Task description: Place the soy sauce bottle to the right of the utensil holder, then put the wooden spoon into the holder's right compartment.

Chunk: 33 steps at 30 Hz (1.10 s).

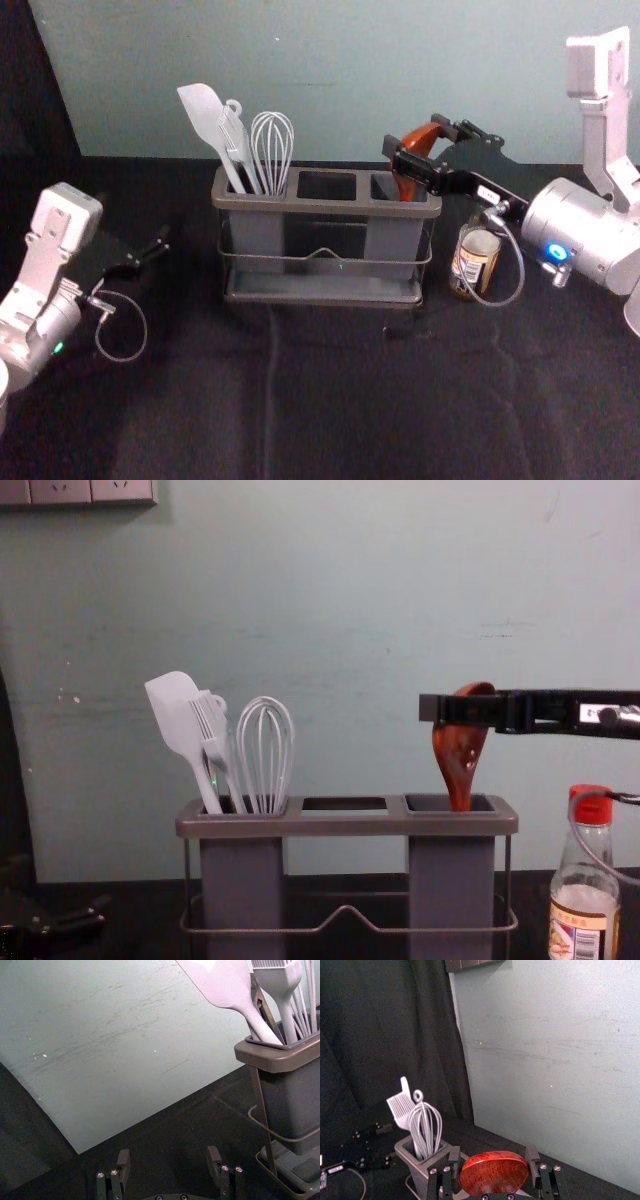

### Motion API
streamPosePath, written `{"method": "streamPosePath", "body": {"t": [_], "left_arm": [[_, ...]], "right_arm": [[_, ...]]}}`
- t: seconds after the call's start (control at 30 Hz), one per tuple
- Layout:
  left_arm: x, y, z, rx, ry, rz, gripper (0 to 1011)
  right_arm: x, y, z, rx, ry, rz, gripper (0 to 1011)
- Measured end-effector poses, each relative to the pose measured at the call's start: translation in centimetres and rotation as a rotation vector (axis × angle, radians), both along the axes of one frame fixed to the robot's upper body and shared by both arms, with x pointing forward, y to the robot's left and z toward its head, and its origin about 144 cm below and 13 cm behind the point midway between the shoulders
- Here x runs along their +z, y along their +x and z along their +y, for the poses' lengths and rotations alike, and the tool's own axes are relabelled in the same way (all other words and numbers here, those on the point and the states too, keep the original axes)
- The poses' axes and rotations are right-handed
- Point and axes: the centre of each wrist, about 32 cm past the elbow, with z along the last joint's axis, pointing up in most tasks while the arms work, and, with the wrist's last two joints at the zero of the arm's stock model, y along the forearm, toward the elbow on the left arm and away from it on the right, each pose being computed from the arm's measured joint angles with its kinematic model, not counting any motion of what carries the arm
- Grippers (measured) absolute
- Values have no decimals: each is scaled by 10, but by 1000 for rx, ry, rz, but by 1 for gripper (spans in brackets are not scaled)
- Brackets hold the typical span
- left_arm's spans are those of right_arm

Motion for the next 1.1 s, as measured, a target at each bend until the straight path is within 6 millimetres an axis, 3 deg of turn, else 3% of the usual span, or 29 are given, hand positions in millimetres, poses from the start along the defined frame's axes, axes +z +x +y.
{"method": "streamPosePath", "body": {"t": [1.1], "left_arm": [[0, 0, 0, 0, 0, 0, 1005]], "right_arm": [[-4, 0, 1, 20, -88, 69, 835]]}}
